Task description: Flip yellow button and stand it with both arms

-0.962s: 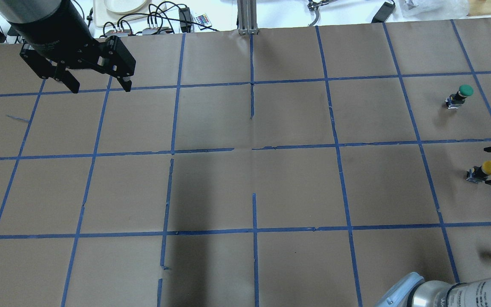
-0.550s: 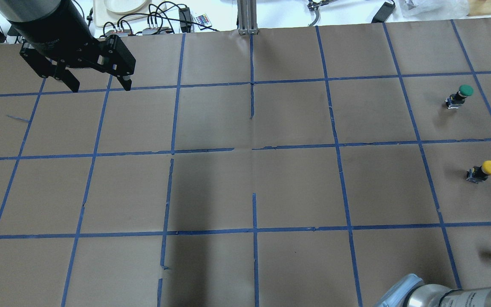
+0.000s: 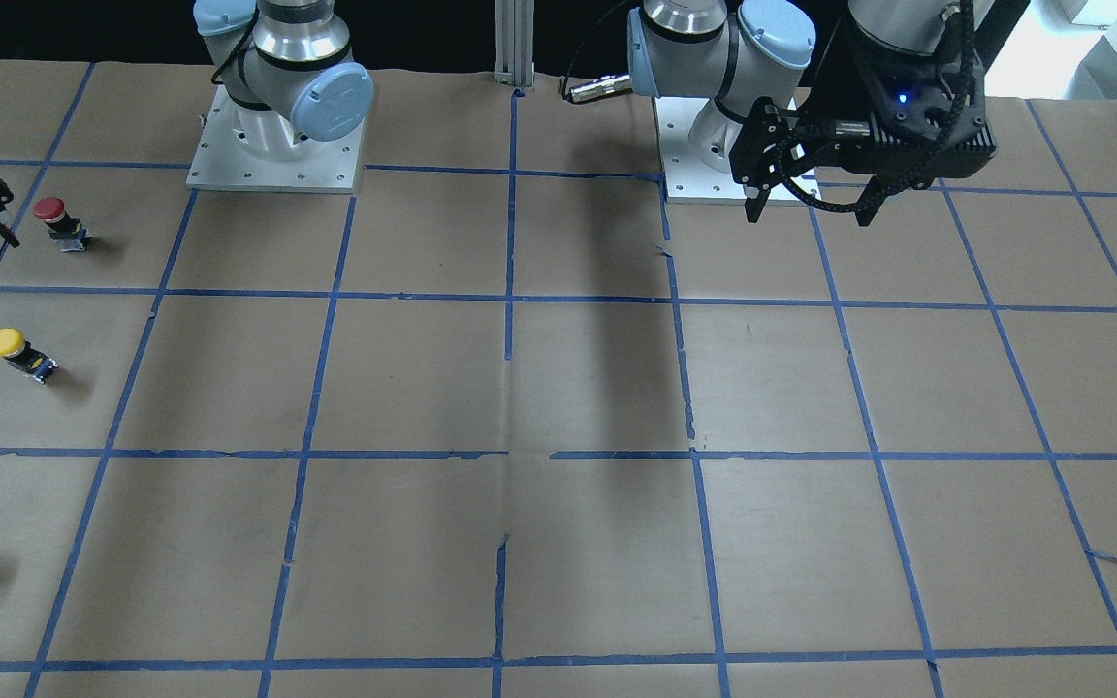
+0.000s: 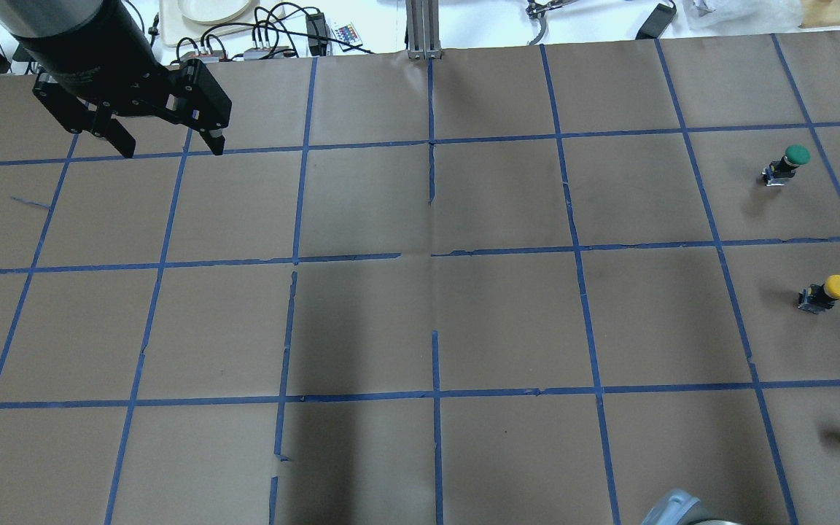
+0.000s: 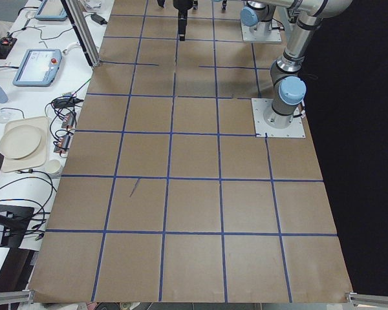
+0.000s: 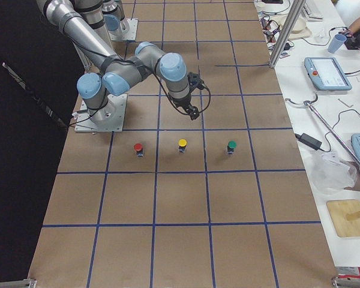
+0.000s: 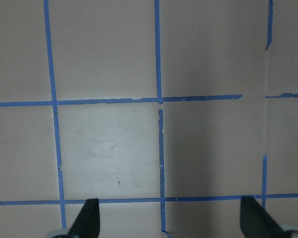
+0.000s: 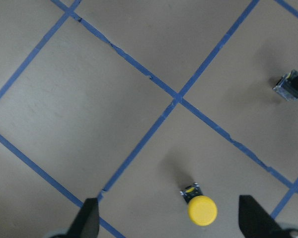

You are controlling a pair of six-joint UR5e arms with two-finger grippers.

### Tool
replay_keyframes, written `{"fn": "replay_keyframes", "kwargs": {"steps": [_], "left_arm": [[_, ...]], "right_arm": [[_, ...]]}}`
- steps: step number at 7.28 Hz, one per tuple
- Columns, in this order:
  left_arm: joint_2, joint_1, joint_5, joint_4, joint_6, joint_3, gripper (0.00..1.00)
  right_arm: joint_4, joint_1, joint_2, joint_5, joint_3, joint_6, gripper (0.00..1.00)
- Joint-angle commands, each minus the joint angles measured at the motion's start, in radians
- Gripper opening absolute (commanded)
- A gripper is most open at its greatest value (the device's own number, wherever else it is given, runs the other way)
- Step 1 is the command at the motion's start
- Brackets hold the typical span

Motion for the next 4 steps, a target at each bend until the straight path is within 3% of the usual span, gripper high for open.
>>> {"fn": "replay_keyframes", "kwargs": {"steps": [1,3,4], "left_arm": [[0.0,0.0,0.001,0.0,0.0,0.001,1.0],[0.0,0.0,0.001,0.0,0.0,0.001,1.0],[0.0,0.0,0.001,0.0,0.0,0.001,1.0]], "right_arm": [[0.055,0.199,-0.085,-0.068,-0.01,0.49,1.0],[0.125,0.375,-0.098,-0.068,-0.051,0.989,1.0],[0.165,0.417,-0.091,-0.071,-0.079,1.078,1.0]]}}
